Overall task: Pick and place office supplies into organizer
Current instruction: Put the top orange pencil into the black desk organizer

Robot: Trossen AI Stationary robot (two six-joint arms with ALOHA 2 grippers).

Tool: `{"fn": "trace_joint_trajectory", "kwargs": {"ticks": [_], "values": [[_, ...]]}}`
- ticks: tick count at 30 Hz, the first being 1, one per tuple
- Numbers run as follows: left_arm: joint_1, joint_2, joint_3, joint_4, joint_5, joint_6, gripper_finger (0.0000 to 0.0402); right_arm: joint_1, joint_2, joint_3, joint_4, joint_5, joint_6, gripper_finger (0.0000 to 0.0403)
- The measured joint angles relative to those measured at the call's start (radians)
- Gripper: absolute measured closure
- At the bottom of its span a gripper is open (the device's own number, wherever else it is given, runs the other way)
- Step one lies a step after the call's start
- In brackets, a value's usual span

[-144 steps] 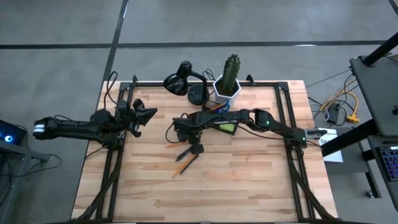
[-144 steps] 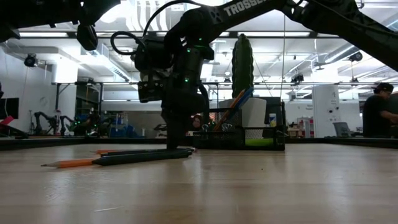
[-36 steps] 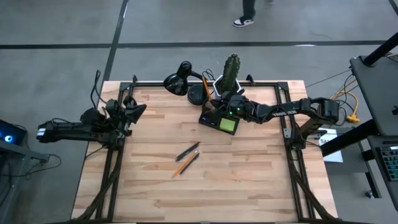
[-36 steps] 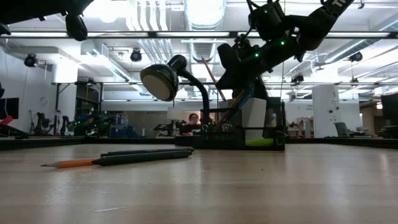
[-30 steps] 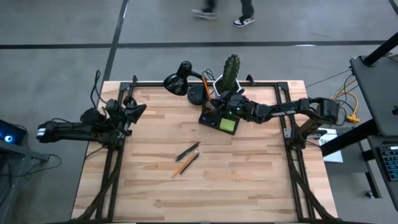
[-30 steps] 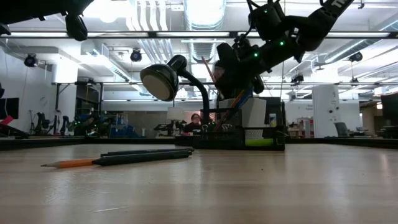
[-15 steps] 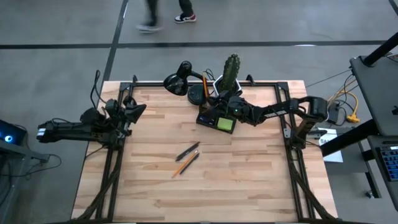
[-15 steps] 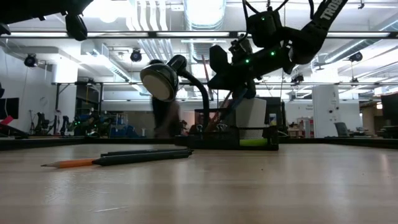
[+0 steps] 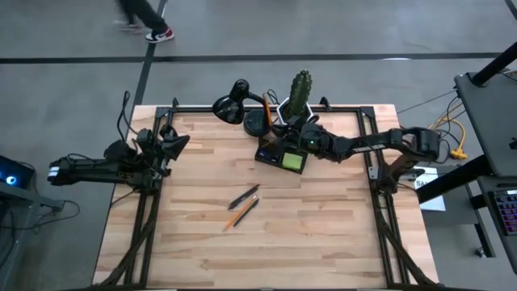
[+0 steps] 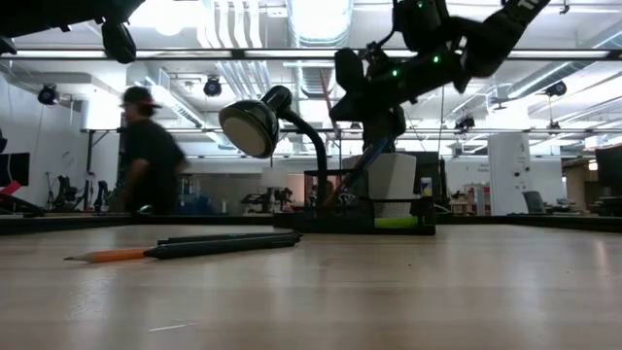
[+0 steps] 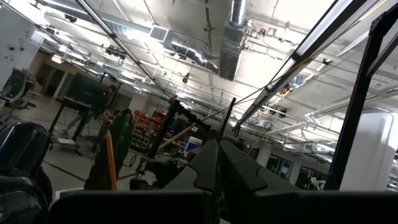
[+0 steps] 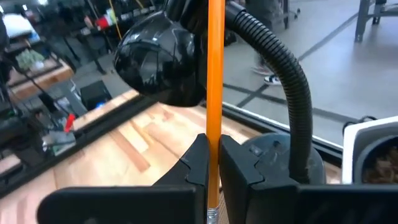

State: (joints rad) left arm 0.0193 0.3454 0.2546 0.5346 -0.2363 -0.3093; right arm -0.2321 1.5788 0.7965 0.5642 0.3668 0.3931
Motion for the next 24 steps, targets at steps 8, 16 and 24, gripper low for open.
{"fn": "trace_joint_trajectory", "kwargs": {"ticks": [8,16,24], "values": [[0.0,0.001,0.0,-0.001,0.0,0.002,0.0402,0.026,-0.092,0.14,-0.451,0.0,-0.077,0.039],[0.0,-0.001,0.0,-0.003,0.0,0.002,0.0402,0.049,-0.081,0.362,-0.868,0.004,-0.241,0.039],[0.0,-0.002,0.0,-0.004,0.0,0.002,0.0402,0.052,-0.063,0.498,-1.162,0.03,-0.359,0.039]]}}
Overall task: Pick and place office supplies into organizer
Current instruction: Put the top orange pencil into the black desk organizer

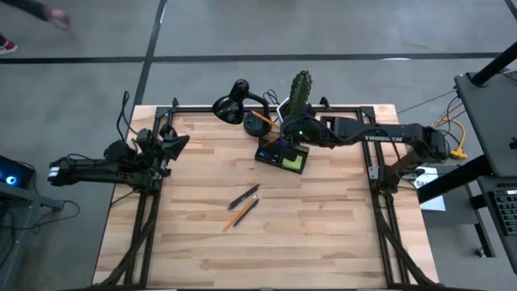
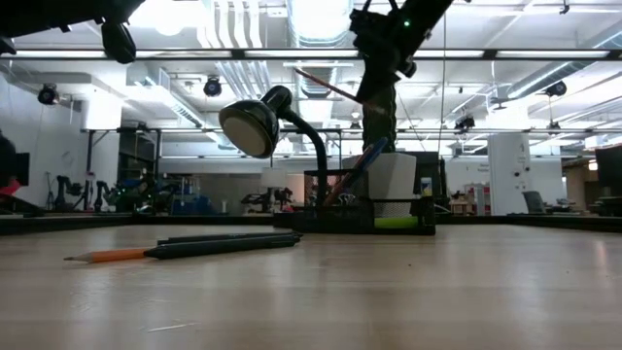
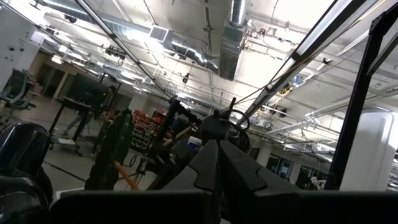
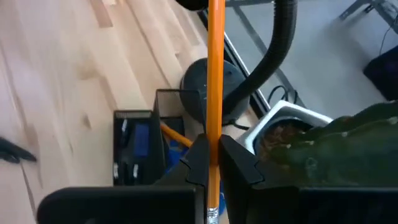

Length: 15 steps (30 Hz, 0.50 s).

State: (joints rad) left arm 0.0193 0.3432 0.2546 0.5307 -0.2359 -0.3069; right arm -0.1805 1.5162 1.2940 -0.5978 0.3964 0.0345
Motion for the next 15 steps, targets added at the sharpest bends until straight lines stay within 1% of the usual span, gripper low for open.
{"fn": "trace_joint_trajectory", "kwargs": {"ticks": [7,15], "values": [[0.0,-0.001,0.0,-0.001,0.0,0.0,0.0402,0.025,0.0,0.045,-0.055,0.009,-0.115,0.039],[0.0,0.001,0.0,-0.001,0.0,0.0,0.0402,0.062,0.0,0.047,-0.066,0.124,-0.348,0.039]]}}
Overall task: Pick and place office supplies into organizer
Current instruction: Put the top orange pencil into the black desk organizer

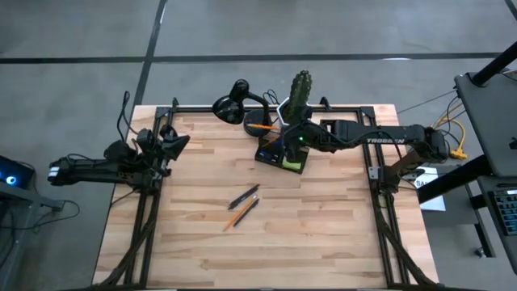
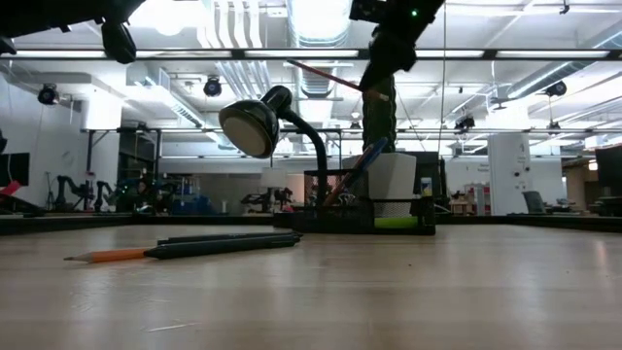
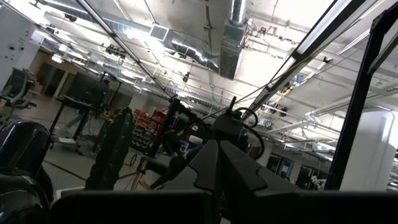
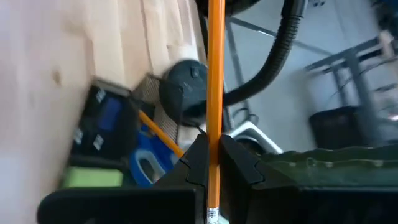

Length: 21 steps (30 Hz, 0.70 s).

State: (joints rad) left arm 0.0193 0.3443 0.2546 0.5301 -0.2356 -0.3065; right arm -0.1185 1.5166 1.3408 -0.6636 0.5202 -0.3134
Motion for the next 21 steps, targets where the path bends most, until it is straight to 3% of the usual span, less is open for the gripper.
{"fn": "trace_joint_trajectory", "kwargs": {"ticks": [14,21], "values": [[0.0,0.001,0.0,-0.001,0.0,0.0,0.0402,0.023,0.1,-0.001,-0.126,0.254,-0.273,0.039],[0.0,0.002,0.0,0.0,0.0,0.0,0.0402,0.027,0.18,0.076,-0.234,0.354,-0.34,0.039]]}}
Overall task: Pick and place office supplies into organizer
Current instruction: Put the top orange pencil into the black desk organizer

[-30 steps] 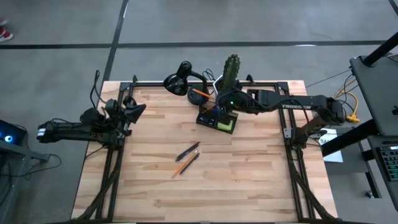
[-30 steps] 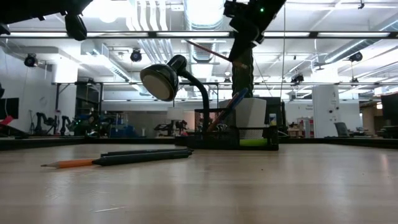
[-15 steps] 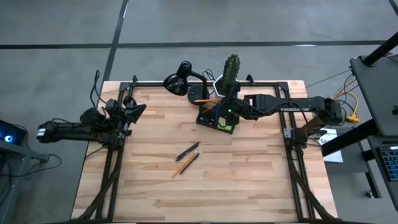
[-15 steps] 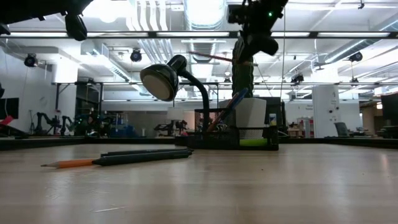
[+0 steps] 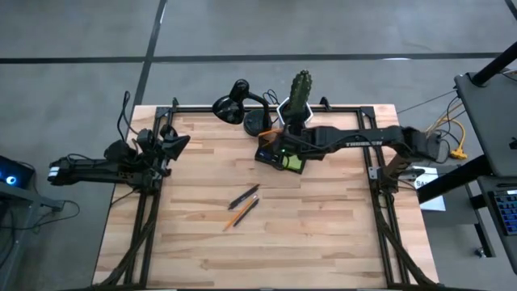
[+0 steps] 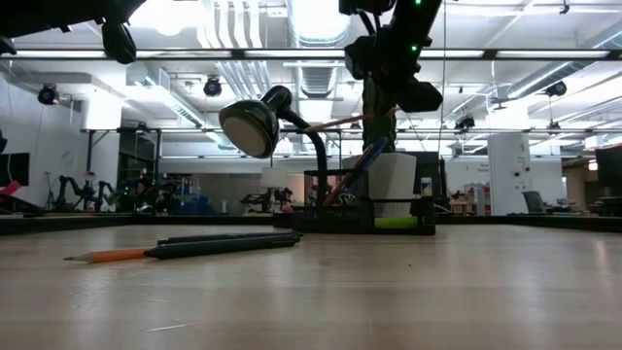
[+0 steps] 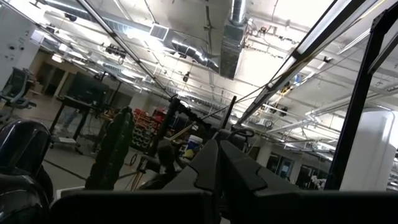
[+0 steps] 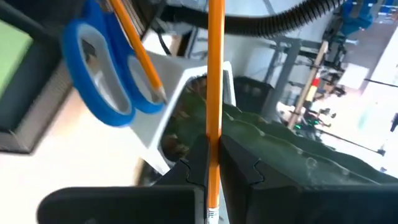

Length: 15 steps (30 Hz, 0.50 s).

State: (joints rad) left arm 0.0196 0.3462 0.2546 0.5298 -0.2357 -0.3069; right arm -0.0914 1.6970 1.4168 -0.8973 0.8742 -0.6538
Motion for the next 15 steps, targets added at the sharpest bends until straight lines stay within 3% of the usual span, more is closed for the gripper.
{"fn": "trace_joint_trajectory", "kwargs": {"ticks": [15], "values": [[0.0,-0.002,0.0,-0.008,0.0,0.0,0.0402,0.0,0.095,0.089,-0.139,0.097,-0.232,0.039]]}}
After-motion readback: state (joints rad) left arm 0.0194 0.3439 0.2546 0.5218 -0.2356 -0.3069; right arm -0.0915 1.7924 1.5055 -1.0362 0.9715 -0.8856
